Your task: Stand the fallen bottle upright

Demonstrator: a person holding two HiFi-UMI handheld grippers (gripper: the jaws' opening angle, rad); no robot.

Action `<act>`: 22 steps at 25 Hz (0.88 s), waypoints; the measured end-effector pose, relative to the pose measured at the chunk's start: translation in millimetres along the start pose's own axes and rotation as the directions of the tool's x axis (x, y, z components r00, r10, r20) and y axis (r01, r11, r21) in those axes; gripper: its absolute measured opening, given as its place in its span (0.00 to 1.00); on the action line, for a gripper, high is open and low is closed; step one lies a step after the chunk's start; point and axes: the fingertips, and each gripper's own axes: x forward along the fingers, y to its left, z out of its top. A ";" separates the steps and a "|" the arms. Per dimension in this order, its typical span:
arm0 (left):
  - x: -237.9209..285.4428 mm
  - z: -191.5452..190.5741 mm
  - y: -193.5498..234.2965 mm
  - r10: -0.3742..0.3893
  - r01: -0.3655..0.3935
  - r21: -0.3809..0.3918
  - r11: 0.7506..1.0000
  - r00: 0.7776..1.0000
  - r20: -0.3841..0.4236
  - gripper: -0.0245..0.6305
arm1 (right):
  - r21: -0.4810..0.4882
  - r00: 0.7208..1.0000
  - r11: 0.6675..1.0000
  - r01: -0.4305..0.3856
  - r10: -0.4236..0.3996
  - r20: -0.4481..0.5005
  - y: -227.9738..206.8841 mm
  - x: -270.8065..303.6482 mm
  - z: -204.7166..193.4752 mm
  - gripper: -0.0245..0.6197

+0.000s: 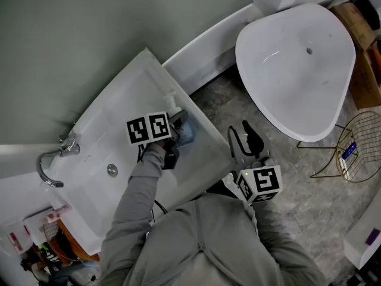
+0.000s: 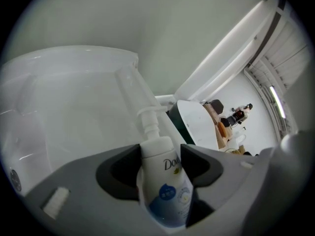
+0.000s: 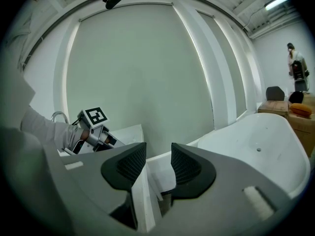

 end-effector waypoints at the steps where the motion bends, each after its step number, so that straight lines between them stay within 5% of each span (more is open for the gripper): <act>1: -0.7 -0.1 -0.7 -0.006 0.006 -0.002 1.000 1.000 0.001 0.50 | -0.001 1.000 1.000 0.001 -0.001 0.000 1.2 -0.6 0.2 0.26; 22: -64.7 -8.8 -25.0 -0.072 0.048 0.155 0.987 0.986 0.152 0.44 | -0.038 1.000 0.999 -0.028 0.028 0.002 41.9 -10.1 -0.3 0.26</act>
